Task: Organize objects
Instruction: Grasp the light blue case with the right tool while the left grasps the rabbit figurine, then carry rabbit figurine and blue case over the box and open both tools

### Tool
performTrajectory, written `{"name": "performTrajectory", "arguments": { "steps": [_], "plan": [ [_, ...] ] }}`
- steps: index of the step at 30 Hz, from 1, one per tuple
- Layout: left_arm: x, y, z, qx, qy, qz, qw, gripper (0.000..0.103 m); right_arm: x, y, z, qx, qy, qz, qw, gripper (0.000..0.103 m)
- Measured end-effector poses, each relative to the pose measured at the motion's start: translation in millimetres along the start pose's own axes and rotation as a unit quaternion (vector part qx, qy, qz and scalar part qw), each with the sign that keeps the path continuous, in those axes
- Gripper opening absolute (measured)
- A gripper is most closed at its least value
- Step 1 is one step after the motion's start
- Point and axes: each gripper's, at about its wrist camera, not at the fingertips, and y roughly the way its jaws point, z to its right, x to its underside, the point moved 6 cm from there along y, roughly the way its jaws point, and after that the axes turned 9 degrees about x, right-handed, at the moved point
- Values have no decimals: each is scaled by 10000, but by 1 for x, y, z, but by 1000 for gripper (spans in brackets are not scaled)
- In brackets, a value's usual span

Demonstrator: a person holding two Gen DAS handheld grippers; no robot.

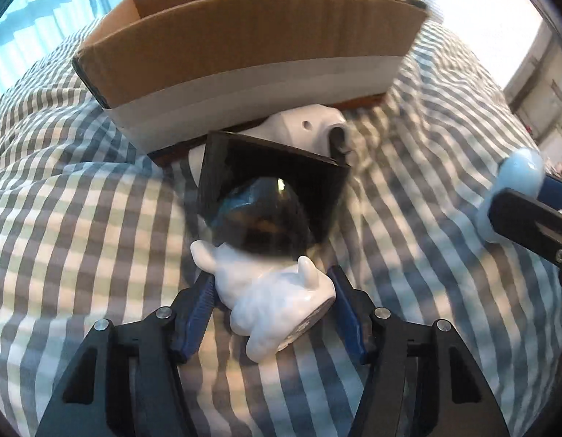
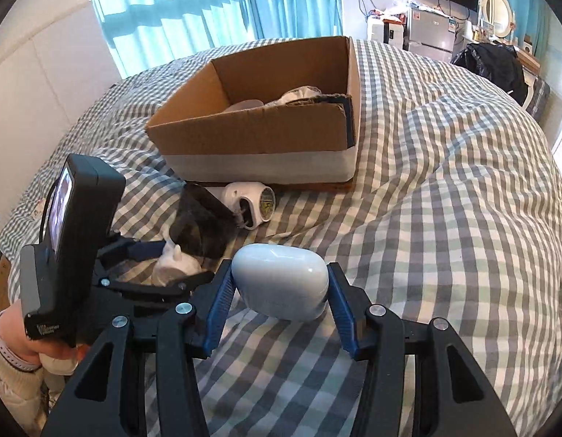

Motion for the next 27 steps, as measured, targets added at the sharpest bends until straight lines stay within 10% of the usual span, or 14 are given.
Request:
{"name": "performTrajectory", "arguments": {
  "steps": [27],
  "plan": [
    [11,-175,22,372,102,1535,9874,62,-7,-105,-49,324,-516,709,9956,50]
  ]
}}
